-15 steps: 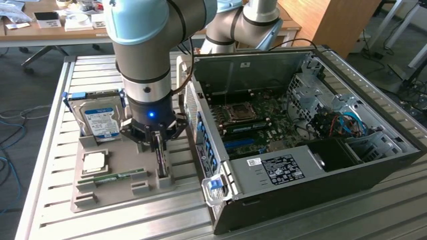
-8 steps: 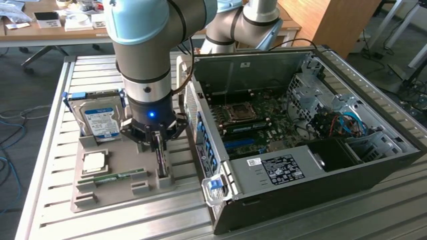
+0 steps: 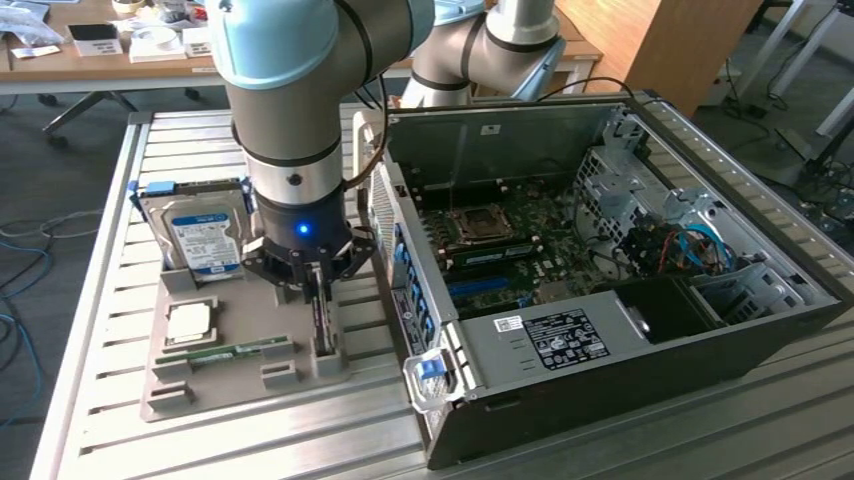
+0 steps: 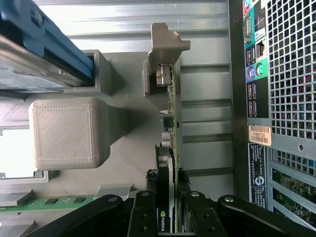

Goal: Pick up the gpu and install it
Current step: 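Pick up the gpu and move the gpu toward the slot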

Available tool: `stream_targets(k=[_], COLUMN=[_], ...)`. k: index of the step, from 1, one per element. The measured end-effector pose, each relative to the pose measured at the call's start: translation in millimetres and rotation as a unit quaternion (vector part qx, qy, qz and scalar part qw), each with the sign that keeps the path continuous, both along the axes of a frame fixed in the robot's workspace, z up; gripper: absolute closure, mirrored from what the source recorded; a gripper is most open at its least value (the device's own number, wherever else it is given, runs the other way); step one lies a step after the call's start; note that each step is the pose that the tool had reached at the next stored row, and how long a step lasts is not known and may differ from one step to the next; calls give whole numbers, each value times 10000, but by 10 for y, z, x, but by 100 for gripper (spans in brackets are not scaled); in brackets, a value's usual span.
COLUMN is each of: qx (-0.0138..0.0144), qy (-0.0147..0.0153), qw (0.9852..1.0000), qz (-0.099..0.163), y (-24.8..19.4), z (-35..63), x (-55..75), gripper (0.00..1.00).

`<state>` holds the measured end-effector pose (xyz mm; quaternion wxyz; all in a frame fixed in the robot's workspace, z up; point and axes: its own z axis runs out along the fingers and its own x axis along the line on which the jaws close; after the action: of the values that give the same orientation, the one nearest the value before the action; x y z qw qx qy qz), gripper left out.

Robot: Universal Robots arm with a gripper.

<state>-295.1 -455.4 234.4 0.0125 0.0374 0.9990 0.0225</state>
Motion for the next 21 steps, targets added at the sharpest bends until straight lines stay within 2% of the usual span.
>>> stream_targets(k=[21], qx=[0], qy=[0], qw=[10000], qz=[97], y=[0], z=[0], x=[0], gripper=[73])
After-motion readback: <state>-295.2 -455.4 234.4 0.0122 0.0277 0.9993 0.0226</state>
